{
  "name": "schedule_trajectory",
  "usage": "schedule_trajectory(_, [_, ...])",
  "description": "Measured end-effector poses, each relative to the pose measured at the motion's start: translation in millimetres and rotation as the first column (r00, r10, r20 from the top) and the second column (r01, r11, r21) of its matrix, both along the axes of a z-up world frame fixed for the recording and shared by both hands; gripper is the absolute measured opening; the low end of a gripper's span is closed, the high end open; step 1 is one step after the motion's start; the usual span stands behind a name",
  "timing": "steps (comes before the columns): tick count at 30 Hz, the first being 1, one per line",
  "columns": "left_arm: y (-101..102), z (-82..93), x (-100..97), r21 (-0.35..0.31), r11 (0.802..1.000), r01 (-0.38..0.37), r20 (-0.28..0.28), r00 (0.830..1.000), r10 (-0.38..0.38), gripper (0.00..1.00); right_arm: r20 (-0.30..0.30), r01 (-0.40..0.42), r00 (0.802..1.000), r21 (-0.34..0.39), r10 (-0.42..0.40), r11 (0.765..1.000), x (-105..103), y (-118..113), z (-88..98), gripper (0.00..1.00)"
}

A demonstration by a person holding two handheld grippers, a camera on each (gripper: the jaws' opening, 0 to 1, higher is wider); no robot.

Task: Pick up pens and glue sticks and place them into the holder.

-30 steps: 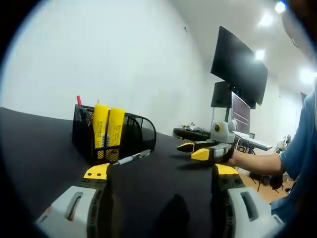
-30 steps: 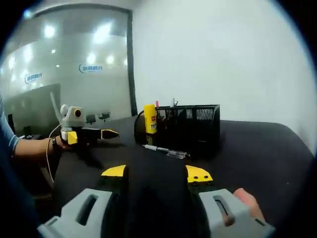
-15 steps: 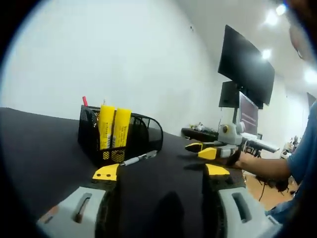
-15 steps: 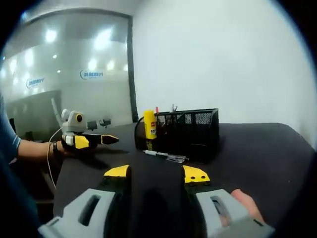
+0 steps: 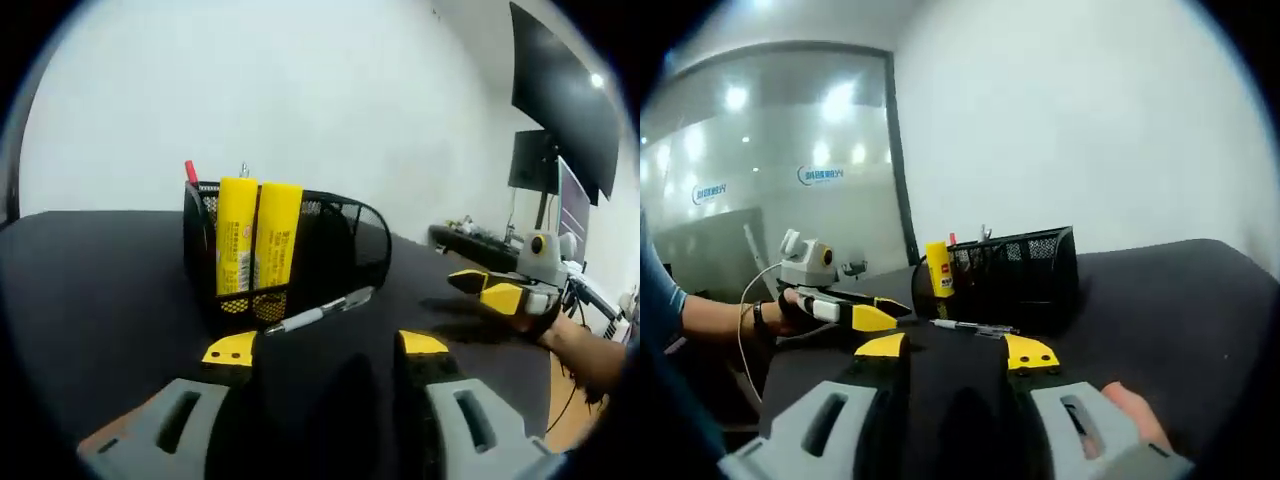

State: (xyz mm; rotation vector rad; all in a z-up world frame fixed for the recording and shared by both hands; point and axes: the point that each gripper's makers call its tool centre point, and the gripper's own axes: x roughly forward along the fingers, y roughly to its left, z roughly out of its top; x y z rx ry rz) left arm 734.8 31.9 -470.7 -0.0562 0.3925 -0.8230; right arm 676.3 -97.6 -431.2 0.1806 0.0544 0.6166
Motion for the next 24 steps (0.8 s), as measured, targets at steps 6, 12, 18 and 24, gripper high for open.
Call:
schedule_trajectory(6, [-7, -12.3, 5.0, 0.046, 0.999, -0.018, -0.023, 1.000, 0.019, 0.50, 0.006, -0.005, 1.000, 0.014, 0.005, 1.000, -1, -1, 2.2, 0.32])
schedule_trajectory(12, [-8, -14.8, 11.6, 0.045, 0.998, -0.045, -0.028, 0.999, 0.046, 0.51, 0.013, -0.003, 1.000, 0.029, 0.003, 1.000, -1, -2, 4.7, 0.31])
schedule_trajectory(18, [-11, -14.2, 15.2, 0.054, 0.998, -0.042, -0.037, 0.998, 0.044, 0.51, 0.013, -0.002, 1.000, 0.028, 0.002, 1.000, 1, -4, 4.3, 0.30])
schedule_trajectory(24, [-14, -15.0, 12.9, 0.056, 0.998, -0.018, -0.039, 0.999, 0.021, 0.49, 0.012, -0.003, 1.000, 0.029, 0.002, 1.000, 1, -3, 3.9, 0.30])
